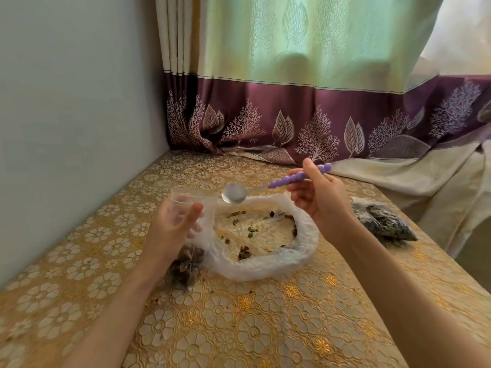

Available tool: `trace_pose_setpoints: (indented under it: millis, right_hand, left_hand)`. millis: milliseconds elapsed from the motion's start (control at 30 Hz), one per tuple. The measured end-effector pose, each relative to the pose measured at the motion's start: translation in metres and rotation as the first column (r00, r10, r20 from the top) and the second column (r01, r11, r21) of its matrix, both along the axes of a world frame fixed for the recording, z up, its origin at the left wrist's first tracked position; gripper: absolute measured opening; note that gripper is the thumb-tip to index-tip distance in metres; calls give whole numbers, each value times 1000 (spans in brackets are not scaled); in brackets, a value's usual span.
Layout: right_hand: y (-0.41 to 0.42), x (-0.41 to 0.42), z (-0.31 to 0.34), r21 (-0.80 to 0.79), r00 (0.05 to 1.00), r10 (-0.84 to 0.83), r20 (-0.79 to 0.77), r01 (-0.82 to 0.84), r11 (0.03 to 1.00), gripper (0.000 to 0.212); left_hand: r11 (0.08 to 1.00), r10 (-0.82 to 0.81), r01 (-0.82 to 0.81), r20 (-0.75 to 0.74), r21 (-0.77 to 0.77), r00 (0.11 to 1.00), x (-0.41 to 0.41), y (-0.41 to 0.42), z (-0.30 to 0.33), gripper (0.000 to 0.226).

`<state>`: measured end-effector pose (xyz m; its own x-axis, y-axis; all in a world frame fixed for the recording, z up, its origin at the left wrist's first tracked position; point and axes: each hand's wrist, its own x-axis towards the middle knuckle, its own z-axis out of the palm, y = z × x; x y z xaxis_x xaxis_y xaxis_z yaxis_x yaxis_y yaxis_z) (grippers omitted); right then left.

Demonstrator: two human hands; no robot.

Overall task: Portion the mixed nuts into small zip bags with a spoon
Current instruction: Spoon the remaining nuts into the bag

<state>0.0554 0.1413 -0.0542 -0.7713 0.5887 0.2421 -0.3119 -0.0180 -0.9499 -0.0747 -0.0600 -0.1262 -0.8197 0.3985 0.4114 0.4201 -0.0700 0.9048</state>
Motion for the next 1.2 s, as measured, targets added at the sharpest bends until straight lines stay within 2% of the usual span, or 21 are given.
trace_pose_setpoints:
  millis: [167,267,367,567,867,1067,1200]
  right_hand:
    - [10,7,-22,248,968,-174,178,127,960,38]
    - [13,9,-31,368,945,-258,200,171,914,42]
    - [17,10,-40,463,922,-326,206,202,863,44]
    - [21,13,-52,326,941,-285,180,217,920,43]
    - [10,8,-69,207,944,-249,217,205,957,47]
    - [-1,-12,-74,85,950,-231,209,217,972,57]
    - [-6,-32,-73,60,947,-237,219,229,972,56]
  left_hand:
    - [1000,2,-1,-13,9,1000,2,1,1,93]
    - [1000,6,-6,-10,11,1000,1,1,0,88]
    - [1000,3,-3,-16,-11,1000,0,0,-1,94]
    - [1000,4,-5,-34,-28,999,-1,0,-2,95]
    - [1000,-3,2,-39,-15,999,-1,0,-1,88]
    - [999,-1,1,7,35,1000,-3,0,-2,82]
    - [996,15,-20,58,86,998,-8,-2,-5,79]
